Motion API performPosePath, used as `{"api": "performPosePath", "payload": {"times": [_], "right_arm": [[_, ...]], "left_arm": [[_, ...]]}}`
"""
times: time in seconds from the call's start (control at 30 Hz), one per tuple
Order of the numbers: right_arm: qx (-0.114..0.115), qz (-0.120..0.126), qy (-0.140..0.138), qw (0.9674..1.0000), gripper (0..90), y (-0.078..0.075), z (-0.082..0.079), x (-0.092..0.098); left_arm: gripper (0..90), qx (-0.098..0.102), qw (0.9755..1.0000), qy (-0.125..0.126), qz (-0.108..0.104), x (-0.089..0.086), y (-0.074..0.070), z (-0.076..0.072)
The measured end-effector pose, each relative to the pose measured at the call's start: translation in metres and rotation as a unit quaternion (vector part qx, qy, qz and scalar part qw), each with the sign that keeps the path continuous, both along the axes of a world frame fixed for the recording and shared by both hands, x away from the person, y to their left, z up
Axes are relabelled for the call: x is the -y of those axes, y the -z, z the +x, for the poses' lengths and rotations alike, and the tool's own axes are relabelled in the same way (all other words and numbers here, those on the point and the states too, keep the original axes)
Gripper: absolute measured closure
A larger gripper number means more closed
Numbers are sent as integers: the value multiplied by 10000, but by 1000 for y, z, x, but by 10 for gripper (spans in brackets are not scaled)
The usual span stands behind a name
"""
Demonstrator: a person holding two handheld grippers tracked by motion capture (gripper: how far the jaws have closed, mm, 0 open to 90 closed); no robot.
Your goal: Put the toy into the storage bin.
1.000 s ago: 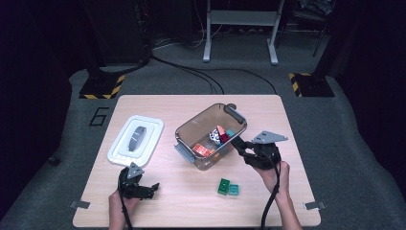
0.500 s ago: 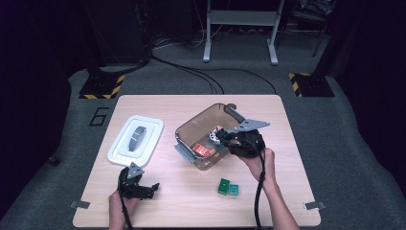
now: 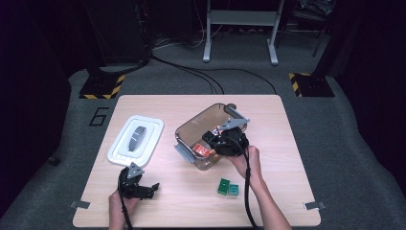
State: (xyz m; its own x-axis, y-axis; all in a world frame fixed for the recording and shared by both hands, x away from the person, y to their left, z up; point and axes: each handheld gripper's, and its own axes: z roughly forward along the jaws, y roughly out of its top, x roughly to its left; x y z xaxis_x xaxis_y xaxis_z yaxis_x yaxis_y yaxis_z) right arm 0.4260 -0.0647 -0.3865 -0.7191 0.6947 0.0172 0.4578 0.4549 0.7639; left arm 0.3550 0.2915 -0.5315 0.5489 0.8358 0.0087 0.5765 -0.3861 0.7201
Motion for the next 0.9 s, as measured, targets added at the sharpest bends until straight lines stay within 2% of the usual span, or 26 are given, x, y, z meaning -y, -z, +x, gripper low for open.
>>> {"api": "performPosePath", "payload": {"times": [0.27, 0.57, 0.73, 0.9], "right_arm": [[-169, -90, -16, 9998, 589, 3, -1, -1], [-206, -177, -107, 9996, 577, 5, -4, -1], [-223, -155, -80, 9996, 502, 4, -6, 0], [-104, -61, 32, 9999, 319, 1, -12, 5]], "left_arm": [[14, 0, 10000, 15, 11, 0, 0, 0], [14, -1, 10000, 0, 1, 0, 0, 0], [15, 3, 10000, 3, 4, 0, 0, 0], [14, 2, 10000, 0, 3, 0, 0, 0]]}}
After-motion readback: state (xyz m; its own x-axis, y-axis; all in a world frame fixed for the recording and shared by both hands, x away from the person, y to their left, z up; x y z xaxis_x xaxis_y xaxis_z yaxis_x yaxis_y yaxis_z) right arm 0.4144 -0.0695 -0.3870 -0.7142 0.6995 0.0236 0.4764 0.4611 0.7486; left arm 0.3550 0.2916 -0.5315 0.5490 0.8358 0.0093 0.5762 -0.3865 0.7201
